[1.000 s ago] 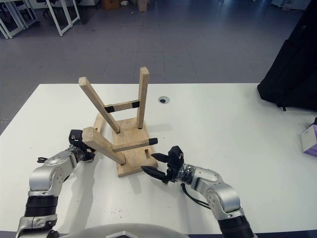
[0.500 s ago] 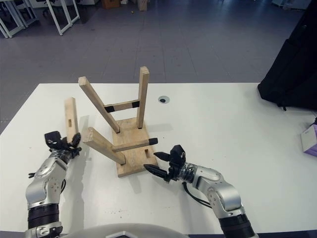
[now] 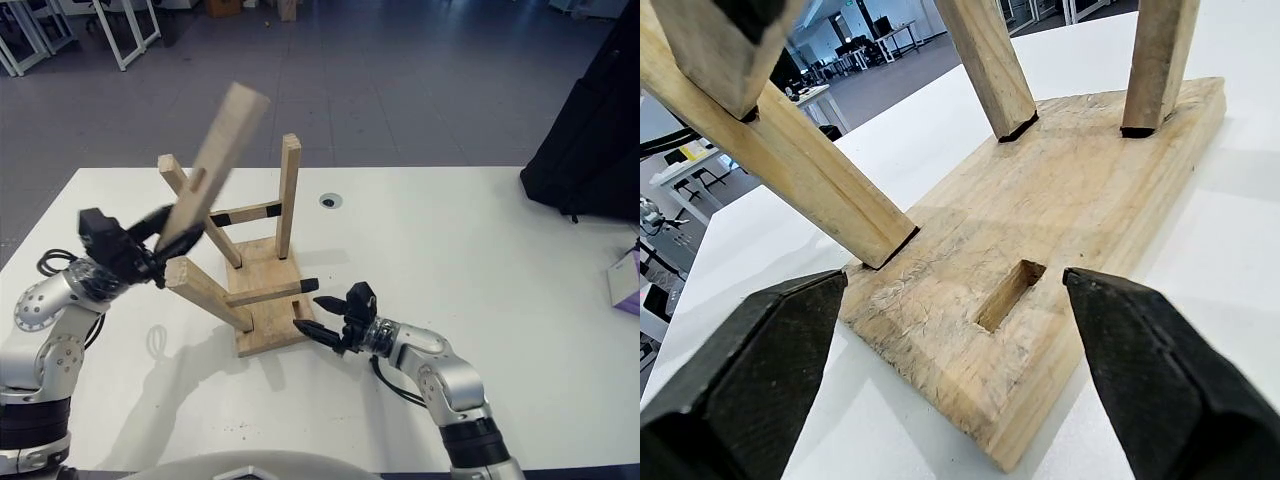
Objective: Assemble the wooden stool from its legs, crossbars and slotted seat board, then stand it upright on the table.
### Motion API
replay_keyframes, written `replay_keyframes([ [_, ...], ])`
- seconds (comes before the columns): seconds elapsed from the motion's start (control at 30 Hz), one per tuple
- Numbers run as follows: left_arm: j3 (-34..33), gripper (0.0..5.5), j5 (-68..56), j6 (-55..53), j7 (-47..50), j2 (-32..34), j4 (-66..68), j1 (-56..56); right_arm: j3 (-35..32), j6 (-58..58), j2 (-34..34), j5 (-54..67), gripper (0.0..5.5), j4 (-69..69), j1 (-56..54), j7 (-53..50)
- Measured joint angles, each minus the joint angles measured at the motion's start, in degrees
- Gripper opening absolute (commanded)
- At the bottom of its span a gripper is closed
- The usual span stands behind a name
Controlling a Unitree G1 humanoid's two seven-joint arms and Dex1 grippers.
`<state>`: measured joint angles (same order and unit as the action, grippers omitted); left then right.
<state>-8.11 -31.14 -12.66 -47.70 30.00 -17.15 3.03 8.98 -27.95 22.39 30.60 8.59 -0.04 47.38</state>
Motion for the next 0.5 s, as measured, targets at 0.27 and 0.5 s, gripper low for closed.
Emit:
replay_keyframes([
  [0.27,3.5,2.05,-3.2,-3.6,-10.9,0.2,13.7,4.7,-4.6,-2.2,-4.5,6.9,4.0,-1.7,-4.7,0.3],
  [0.5,7.3,2.05,-5.9,-10.5,-21.7,0.9,22.8,9.7,-9.9,-3.6,-8.1,11.7,4.0,-11.7,-13.6,2.0],
])
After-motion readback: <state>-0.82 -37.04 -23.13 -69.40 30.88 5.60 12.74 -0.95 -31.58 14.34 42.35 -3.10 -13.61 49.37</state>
